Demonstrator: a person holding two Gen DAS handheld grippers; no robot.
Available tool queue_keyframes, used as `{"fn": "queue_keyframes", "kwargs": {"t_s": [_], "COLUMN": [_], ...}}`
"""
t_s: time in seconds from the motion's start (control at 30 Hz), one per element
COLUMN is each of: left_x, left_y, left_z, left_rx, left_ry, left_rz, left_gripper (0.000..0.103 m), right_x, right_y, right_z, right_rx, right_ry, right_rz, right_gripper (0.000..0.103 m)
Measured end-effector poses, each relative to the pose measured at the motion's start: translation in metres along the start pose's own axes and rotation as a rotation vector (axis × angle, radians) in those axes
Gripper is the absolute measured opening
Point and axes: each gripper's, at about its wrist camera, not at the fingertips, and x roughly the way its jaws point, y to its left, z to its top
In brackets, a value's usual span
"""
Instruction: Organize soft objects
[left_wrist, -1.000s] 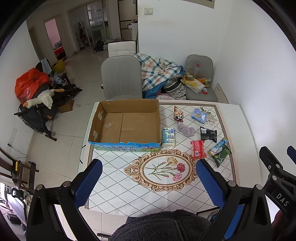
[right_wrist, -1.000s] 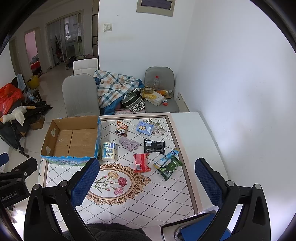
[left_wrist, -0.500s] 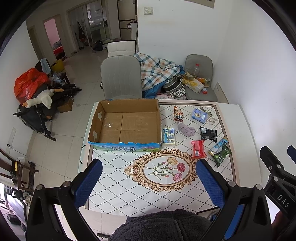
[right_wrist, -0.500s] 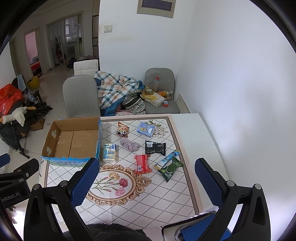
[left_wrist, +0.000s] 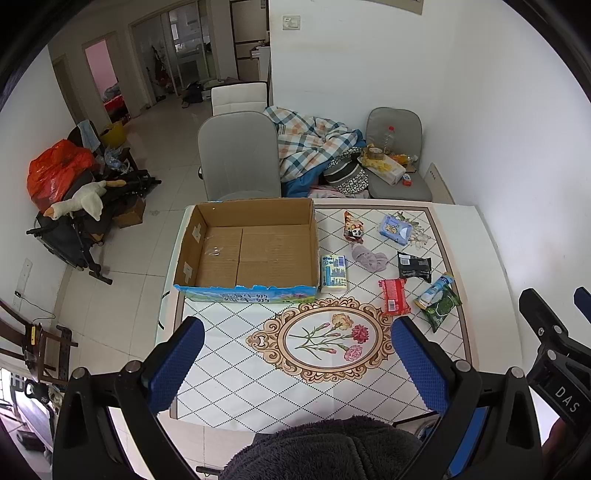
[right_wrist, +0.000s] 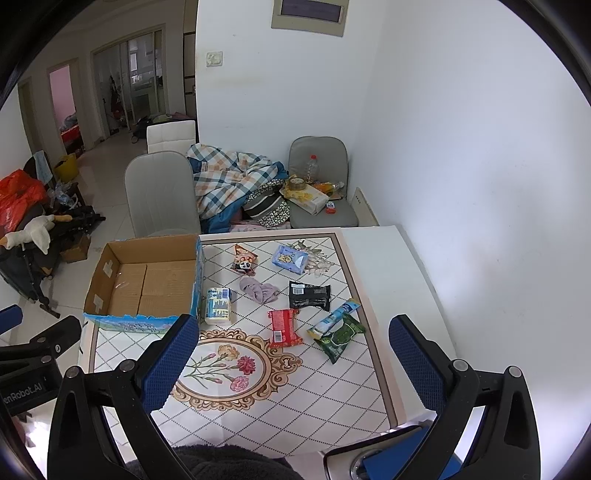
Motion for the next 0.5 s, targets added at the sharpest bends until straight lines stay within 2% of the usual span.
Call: {"fn": "queue_keyframes", "kwargs": {"t_s": [0.3,0.5], "left_x": [0.004,0.039], "left_y": [-0.006,-0.024], "left_z": [0.001,0.023], "left_rx": [0.011,0.052], "left_ry": [0.003,0.028], "left_rz": [0.005,-0.007], "left_gripper": [0.103,0.103], "right_x": [0.007,0.044], "right_y": [-0.001,-0.022], "right_z": [-0.007,-0.01], "right_rx": [0.015,0.081], "right_ry": [0.01,0.074], "right_rz": [0.021,0.038], "right_gripper": [0.103,0.103]}}
